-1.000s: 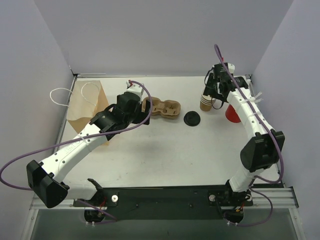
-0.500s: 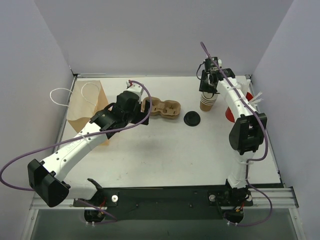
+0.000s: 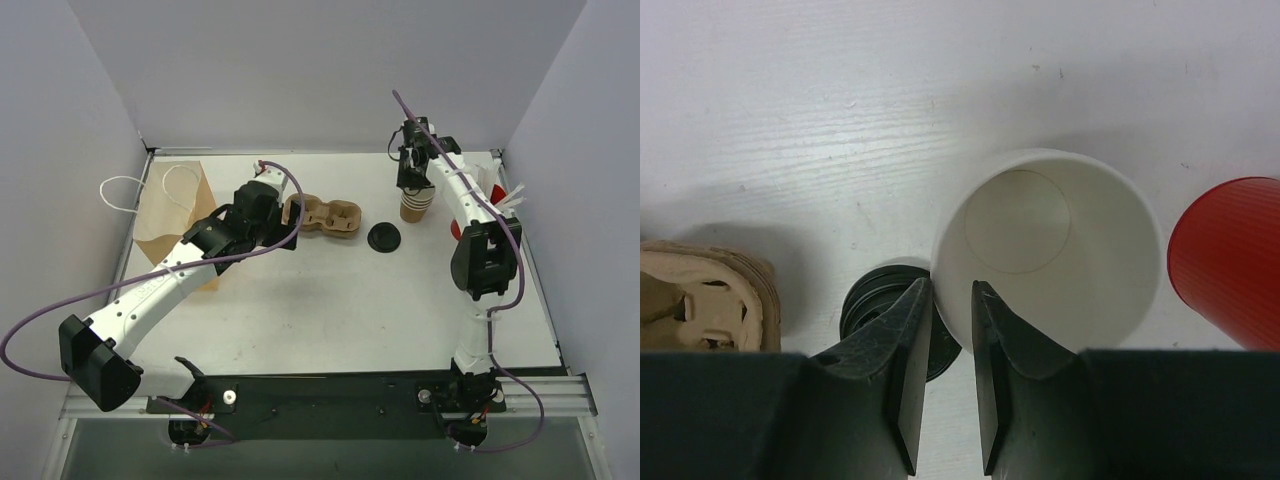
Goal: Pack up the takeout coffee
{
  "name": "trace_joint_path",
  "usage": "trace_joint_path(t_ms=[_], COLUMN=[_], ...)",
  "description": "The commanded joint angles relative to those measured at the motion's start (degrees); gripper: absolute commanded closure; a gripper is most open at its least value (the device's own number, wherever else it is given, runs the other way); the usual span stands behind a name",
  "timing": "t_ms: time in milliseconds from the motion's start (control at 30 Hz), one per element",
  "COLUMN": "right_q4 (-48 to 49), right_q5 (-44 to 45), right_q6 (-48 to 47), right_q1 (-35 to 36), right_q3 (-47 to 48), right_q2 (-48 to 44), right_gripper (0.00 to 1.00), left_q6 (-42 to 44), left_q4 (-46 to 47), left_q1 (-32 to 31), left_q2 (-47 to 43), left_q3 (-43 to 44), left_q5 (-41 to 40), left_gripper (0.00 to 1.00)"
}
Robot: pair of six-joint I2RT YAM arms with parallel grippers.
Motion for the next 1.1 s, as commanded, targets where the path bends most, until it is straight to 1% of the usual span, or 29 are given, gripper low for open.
trace_joint_path(t_ms=[0, 333, 367, 433, 633, 733, 800, 1067], right_q4=[-1.7, -2.3, -2.5, -2.7, -3.3, -3.5, -3.5, -3.7], right_q5=[0.1, 0.1, 0.0, 0.8, 1.9, 2.7, 3.2, 4.5], right_q6=[-0.8, -1.1, -1.1, -1.8, -1.9, -1.8, -1.9, -2.3], right_q1=[0.4, 0.5, 0.6, 0.8, 1.0, 1.1, 1.2, 1.5], right_q3=[2.8, 3.8, 4.0, 4.2, 4.6, 4.9, 5.2, 5.9], right_q2=[0.8, 2.2, 2.2, 2.4, 3.4, 3.7, 3.6, 3.1], right_gripper=[0.81, 0.83, 0.80, 0.79, 0.79, 0.83, 0.84, 0.84], left_q6=[0.7, 0.6, 0.6, 0.6, 0.6, 0.6, 0.7, 0.7], left_q4=[0.8, 0.9, 0.9, 0.9, 0.8, 0.9, 0.8, 1.0], left_q1=[0.7, 1.0, 1.0, 1.1, 1.3, 1.4, 1.5, 1.5], left_q2=[0.1, -0.4, -0.4, -0.4, -0.6, -0.7, -0.8, -0.9], left_q3=[2.4, 2.1, 2.0, 2.0, 1.9, 1.8, 1.7, 1.3], left_q5=[0.6, 0.7, 0.7, 0.8, 0.9, 0.9, 1.0, 1.1], left_gripper=[0.02, 0.03, 0.03, 0.03, 0.03, 0.03, 0.03, 0.02])
